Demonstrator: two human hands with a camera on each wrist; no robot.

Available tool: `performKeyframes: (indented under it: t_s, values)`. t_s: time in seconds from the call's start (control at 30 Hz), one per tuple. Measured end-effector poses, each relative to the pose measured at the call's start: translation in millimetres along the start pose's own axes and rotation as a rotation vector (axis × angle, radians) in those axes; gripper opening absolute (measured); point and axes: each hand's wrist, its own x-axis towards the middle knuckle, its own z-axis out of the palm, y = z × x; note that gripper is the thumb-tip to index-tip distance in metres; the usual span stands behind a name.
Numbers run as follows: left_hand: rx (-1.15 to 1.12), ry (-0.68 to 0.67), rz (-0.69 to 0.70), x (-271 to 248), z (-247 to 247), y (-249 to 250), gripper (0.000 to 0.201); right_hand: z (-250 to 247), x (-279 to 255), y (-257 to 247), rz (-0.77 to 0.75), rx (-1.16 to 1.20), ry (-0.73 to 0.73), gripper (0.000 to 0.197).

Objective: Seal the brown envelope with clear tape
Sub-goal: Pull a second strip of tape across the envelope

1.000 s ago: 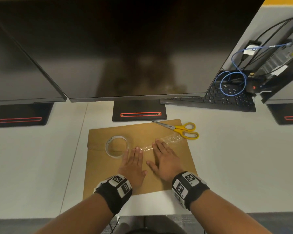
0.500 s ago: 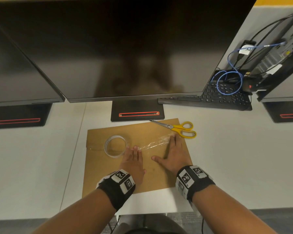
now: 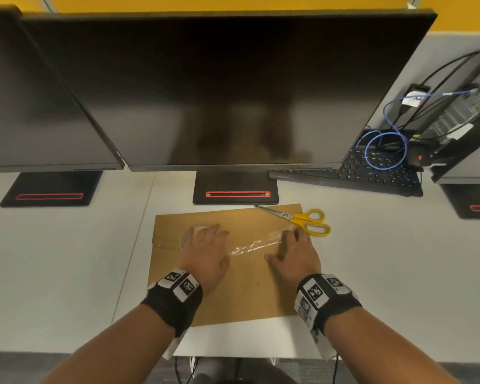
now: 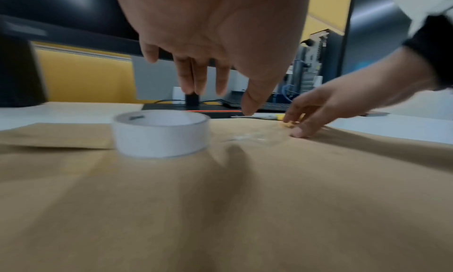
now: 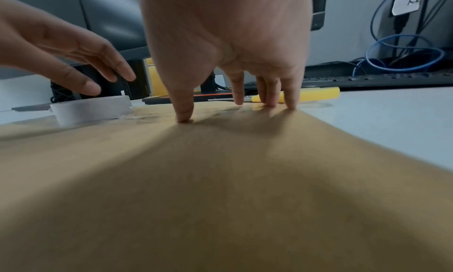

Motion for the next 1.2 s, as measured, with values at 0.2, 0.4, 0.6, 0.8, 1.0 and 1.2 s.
performKeyframes:
  t_s: [0.2, 0.4, 0.6, 0.8, 1.0, 1.2]
  values:
    - [-0.132, -0.12, -0.205, 20.4, -4.1, -31.4, 0.083, 4.7, -2.6, -26.1, -0.154, 0.016, 0.004, 0.05]
    - [-0.213, -0.203, -0.153, 32.1, 3.7, -33.6, 0.08, 7.6, -0.7, -54.4, -0.221, 0.286, -0.172, 0.033]
    - [-0.433, -0.094, -0.03, 26.4, 1.8, -35.1, 0.078, 4.0, 7.2, -76.4, -0.313, 0.466, -0.214, 0.05]
    - [-0.602, 0.012, 0.025, 21.2, -6.5, -44.7, 0.079, 3.2, 12.4, -83.5, -0.281, 0.651, -0.142, 0.03]
    - [-0.668, 0.01, 0.042, 15.7, -18.4, -48.6, 0.087, -4.0, 12.0, -87.5, -0.25, 0.828, -0.098, 0.014]
    - [-0.848, 0.064, 0.045, 11.6, -17.9, -52.1, 0.075, -11.8, 13.8, -88.7, -0.172, 0.83, -0.08, 0.007]
